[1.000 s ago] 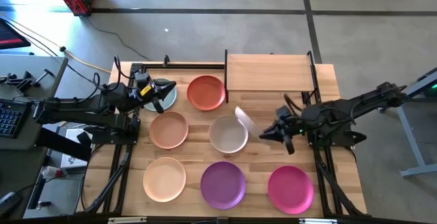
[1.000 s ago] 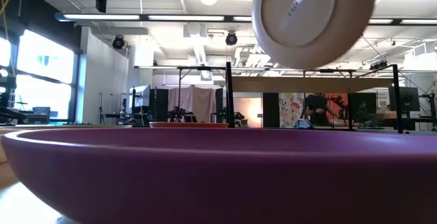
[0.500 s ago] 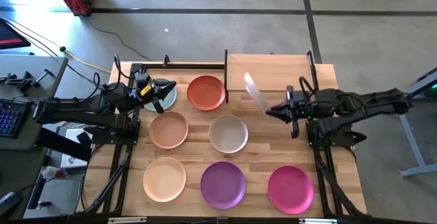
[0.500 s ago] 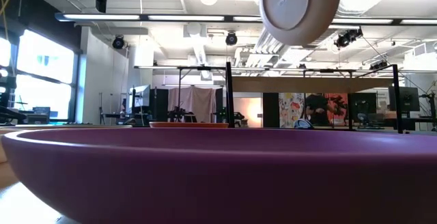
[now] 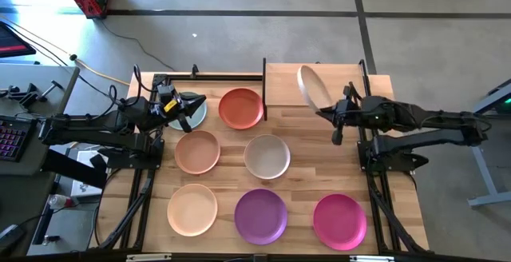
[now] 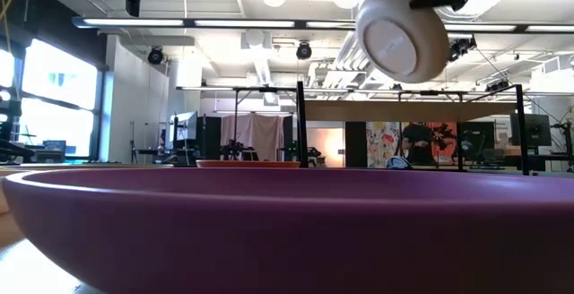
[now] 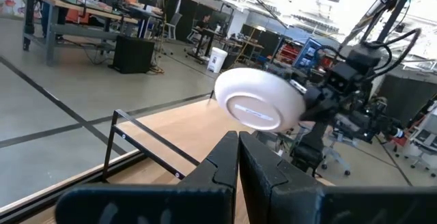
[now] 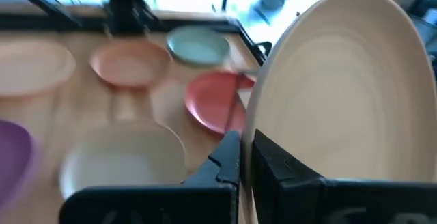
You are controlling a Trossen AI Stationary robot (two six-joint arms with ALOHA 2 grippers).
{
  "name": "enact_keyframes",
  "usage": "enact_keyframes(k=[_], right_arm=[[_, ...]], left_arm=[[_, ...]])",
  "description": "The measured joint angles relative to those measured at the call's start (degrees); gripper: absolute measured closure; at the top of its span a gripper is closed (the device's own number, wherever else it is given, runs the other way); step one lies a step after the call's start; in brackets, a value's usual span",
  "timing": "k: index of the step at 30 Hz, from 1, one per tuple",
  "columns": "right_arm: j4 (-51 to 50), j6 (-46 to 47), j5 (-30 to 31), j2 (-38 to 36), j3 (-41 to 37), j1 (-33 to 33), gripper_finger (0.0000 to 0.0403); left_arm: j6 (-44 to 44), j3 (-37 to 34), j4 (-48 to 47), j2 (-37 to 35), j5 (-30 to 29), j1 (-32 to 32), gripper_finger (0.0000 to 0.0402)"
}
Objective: Place and stack plates onto a shelf
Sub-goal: Put the white plate on the shelf
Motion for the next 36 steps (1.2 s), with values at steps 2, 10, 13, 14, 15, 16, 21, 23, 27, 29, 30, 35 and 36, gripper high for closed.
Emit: enact_keyframes(k=[2,10,13,14,15,16,21,23,27,29,30,35,36], right_arm=[[-2.0,-1.8,0.5,0.0,0.0,-1.6,0.0403],[-10.3,-4.9,3.9,0.0,0.0,-6.2,0.0403],[-13.4,-6.2,5.2,0.0,0.0,-7.6,0.0403],[-14.0,-6.9,5.2,0.0,0.0,-7.9,0.0403],[-14.5,-7.7,5.2,0.0,0.0,-8.3,0.0403],[-15.0,-8.4,5.2,0.0,0.0,-8.6,0.0403],[-18.8,-10.3,5.2,0.0,0.0,-10.2,0.0403],[-21.0,-10.8,5.5,0.0,0.0,-10.8,0.0403],[-24.3,-11.3,5.8,0.0,0.0,-12.3,0.0403],[-24.9,-11.4,5.8,0.0,0.0,-13.0,0.0403],[-25.1,-11.7,5.9,0.0,0.0,-13.3,0.0403],[-25.6,-13.2,5.6,0.0,0.0,-15.3,0.0403],[-25.7,-13.7,5.0,0.0,0.0,-15.8,0.0403]], left_arm=[[0.0,0.0,0.0,0.0,0.0,0.0,0.0398],[-0.8,-0.3,-1.2,0.0,-1.0,0.0,0.0398],[-1.0,-0.5,-2.0,0.1,-1.4,0.0,0.0398],[-1.0,-0.5,-2.0,0.1,-1.4,0.0,0.0398],[-1.0,-0.5,-1.8,0.2,-1.4,0.0,0.0398],[-1.0,-0.5,-1.7,0.4,-1.4,0.0,0.0398],[-1.6,-0.5,-1.6,0.9,-1.5,0.0,0.0398],[-2.1,-0.5,-2.0,1.2,-1.5,0.0,0.0398],[-2.4,-0.5,-1.8,1.8,-1.5,0.0,0.0398],[-2.5,-0.5,-1.7,2.2,-1.5,0.0,0.0398],[-2.5,-0.5,-1.6,2.4,-1.5,0.0,0.0398],[-2.5,-0.5,-1.7,3.2,-1.5,0.0,0.0398],[-2.5,-0.5,-1.7,3.3,-1.5,0.0,0.0398]])
